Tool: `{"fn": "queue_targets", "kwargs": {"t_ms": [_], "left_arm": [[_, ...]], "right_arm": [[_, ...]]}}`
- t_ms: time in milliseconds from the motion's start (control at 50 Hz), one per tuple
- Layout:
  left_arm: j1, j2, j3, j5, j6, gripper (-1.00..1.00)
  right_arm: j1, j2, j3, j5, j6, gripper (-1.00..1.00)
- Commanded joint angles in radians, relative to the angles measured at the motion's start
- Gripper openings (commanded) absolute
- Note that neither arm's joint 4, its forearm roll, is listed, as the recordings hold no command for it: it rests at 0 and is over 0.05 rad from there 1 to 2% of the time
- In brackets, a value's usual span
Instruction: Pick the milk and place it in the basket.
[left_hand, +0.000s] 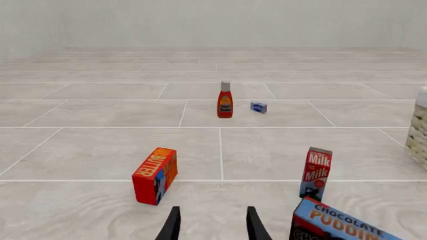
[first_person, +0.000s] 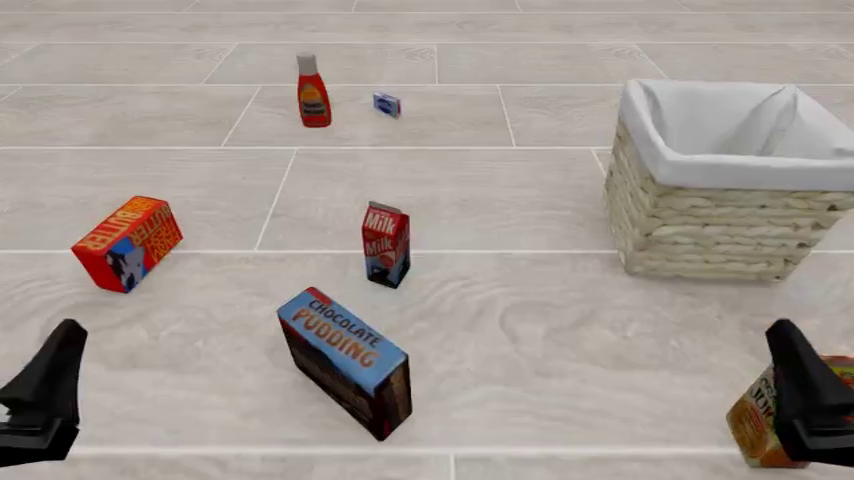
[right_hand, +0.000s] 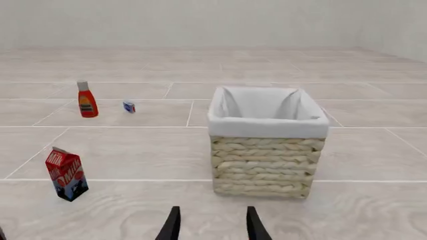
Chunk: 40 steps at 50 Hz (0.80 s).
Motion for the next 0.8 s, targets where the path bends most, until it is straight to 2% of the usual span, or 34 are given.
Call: {"fn": "queue_targets", "kwargs": {"t_ms": [20, 40, 80, 100, 140, 260, 280, 340, 360, 460, 560, 580, 600, 620, 640, 700, 720, 740, 780, 800], "left_arm": [[0.000, 0.005, -0.003, -0.001, 0.000, 1.00], [0.000, 0.005, -0.003, -0.001, 0.000, 1.00], [0.000, 0.005, -0.003, -0.001, 0.000, 1.00], [0.000, 0.005, -0.003, -0.001, 0.000, 1.00], [0.000, 0.005, -0.003, -0.001, 0.000, 1.00], [0.000, 0.005, -0.003, -0.001, 0.000, 1.00], [0.000, 0.005, -0.003, -0.001, 0.000, 1.00], [0.000, 0.005, -0.003, -0.001, 0.000, 1.00], [0.000, 0.005, -0.003, -0.001, 0.000, 1.00], [0.000, 0.005, -0.003, -0.001, 0.000, 1.00], [0.000, 0.005, -0.003, -0.001, 0.000, 1.00], [0.000, 0.004, -0.003, -0.001, 0.000, 1.00], [0.000, 0.004, -0.003, -0.001, 0.000, 1.00], [0.000, 0.005, -0.003, -0.001, 0.000, 1.00], [0.000, 0.005, -0.003, -0.001, 0.000, 1.00], [0.000, 0.005, -0.003, -0.001, 0.000, 1.00], [0.000, 0.004, -0.003, -0.001, 0.000, 1.00], [0.000, 0.004, -0.003, -0.001, 0.000, 1.00], [0.000, 0.005, -0.003, -0.001, 0.000, 1.00], [0.000, 0.005, -0.003, -0.001, 0.000, 1.00]], "right_arm": [[0.036, 0.000, -0.034, 0.013, 0.011, 1.00], [0.031, 0.011, -0.034, 0.023, -0.030, 1.00], [0.014, 0.049, -0.029, 0.000, -0.041, 1.00], [0.042, 0.140, -0.039, -0.057, -0.033, 1.00], [0.069, 0.175, -0.048, -0.074, -0.054, 1.00], [0.163, 0.270, -0.142, -0.070, -0.021, 1.00], [0.187, 0.264, -0.161, -0.054, -0.041, 1.00], [0.284, 0.332, -0.209, -0.041, -0.005, 1.00], [0.308, 0.342, -0.223, -0.031, -0.010, 1.00], [0.340, 0.368, -0.296, 0.015, -0.062, 1.00], [0.407, 0.414, -0.382, 0.061, -0.041, 1.00], [0.407, 0.427, -0.395, 0.065, -0.071, 1.00], [0.407, 0.427, -0.396, 0.065, -0.071, 1.00], [0.435, 0.454, -0.431, 0.075, -0.111, 1.00], [0.440, 0.465, -0.446, 0.080, -0.122, 1.00], [0.472, 0.501, -0.491, 0.100, -0.115, 1.00], [0.502, 0.526, -0.526, 0.117, -0.133, 1.00], [0.508, 0.542, -0.539, 0.122, -0.132, 1.00], [0.516, 0.572, -0.563, 0.125, -0.171, 1.00], [0.519, 0.577, -0.580, 0.133, -0.161, 1.00]]}}
